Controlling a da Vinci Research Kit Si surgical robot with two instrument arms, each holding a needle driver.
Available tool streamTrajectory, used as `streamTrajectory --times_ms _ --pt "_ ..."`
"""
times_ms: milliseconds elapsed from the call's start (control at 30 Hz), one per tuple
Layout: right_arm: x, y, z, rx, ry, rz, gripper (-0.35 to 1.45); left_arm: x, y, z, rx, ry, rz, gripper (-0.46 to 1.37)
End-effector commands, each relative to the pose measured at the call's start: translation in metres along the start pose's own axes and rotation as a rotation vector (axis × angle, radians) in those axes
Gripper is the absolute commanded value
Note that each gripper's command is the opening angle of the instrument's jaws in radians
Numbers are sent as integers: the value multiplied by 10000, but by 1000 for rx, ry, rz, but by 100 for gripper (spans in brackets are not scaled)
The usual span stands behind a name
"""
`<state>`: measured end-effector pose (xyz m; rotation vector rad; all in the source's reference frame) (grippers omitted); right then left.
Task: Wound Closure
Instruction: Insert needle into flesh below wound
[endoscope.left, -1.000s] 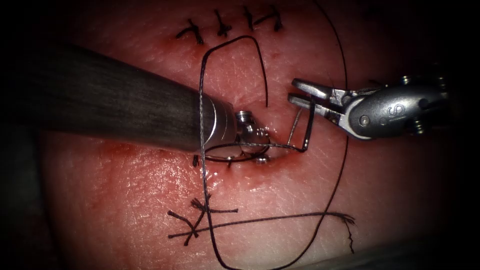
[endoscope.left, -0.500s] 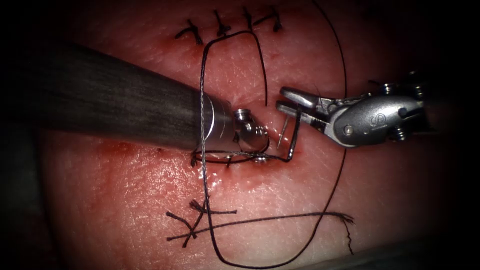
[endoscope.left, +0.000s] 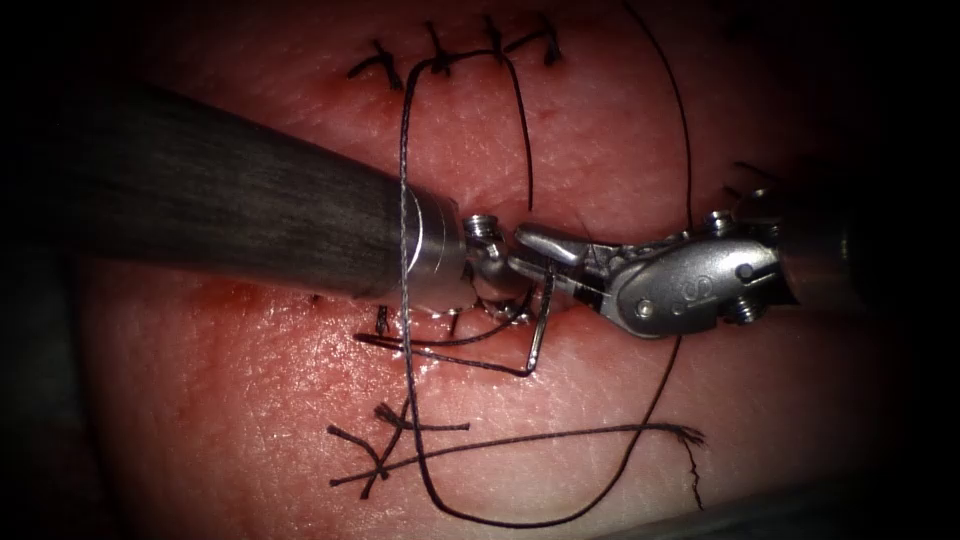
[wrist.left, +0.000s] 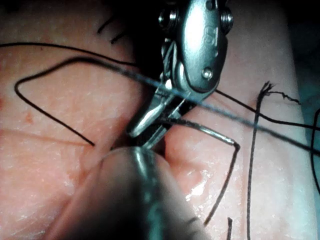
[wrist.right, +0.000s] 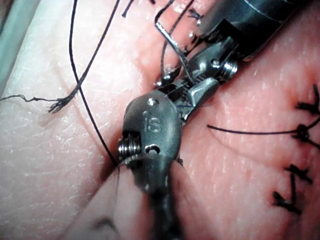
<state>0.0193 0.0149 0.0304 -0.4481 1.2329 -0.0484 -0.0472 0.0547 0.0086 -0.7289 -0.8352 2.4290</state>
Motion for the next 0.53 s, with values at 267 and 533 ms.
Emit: streamTrajectory --times_ms 267,533 --pt "1 -1 0 -11 0 11 -35 1 0 1 -6 2 -2 83" --pt "1 -2 -2 -8 -1 22 -35 3 -1 2 -9 1 -2 84"
